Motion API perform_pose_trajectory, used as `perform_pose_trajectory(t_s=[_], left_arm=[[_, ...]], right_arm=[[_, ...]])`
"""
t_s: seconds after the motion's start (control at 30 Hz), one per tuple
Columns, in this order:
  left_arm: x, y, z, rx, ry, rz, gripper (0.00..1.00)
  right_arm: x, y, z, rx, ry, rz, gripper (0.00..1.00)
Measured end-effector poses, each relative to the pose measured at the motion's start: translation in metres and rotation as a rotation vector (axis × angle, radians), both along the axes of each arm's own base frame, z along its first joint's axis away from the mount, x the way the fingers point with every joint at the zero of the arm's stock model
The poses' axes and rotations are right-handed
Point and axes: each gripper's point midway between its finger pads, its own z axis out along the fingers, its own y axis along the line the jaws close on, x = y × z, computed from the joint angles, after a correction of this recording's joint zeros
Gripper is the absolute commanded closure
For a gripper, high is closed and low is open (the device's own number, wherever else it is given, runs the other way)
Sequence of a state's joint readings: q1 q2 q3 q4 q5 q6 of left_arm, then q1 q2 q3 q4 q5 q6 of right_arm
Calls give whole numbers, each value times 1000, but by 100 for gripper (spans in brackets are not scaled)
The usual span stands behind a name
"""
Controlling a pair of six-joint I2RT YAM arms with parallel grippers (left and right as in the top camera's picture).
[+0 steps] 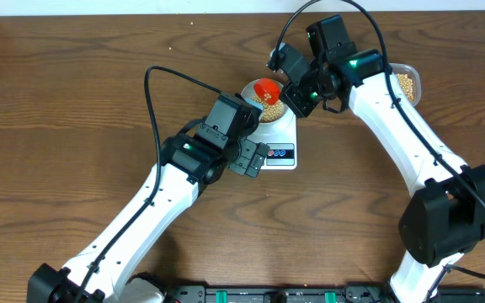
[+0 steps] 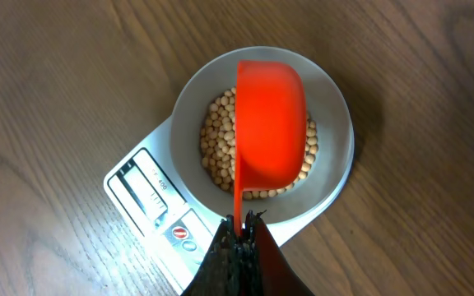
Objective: Scoop item into bowl and weigh 50g on scale
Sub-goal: 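Tilt the scoop with the right gripper to pour soybeans into the bowl, then move the scoop with the right gripper back to the soybean tub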
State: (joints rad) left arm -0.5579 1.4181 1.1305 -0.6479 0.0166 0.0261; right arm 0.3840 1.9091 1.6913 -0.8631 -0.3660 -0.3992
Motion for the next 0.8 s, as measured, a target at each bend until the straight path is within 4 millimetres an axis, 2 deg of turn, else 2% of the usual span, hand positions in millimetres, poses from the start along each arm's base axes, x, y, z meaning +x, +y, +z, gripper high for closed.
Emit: perform_pose_trajectory(t_s=[0.23,0.6,0.8], left_arm=[[0,0,0,0,0,0,2],[0,0,0,0,0,0,2],[0,0,0,0,0,0,2]], right_arm=[[0,0,0,-12,-20,35,99],[-2,1,-1,-80,-127,223,99],[0,-2,-2,-114,-153,244,99]])
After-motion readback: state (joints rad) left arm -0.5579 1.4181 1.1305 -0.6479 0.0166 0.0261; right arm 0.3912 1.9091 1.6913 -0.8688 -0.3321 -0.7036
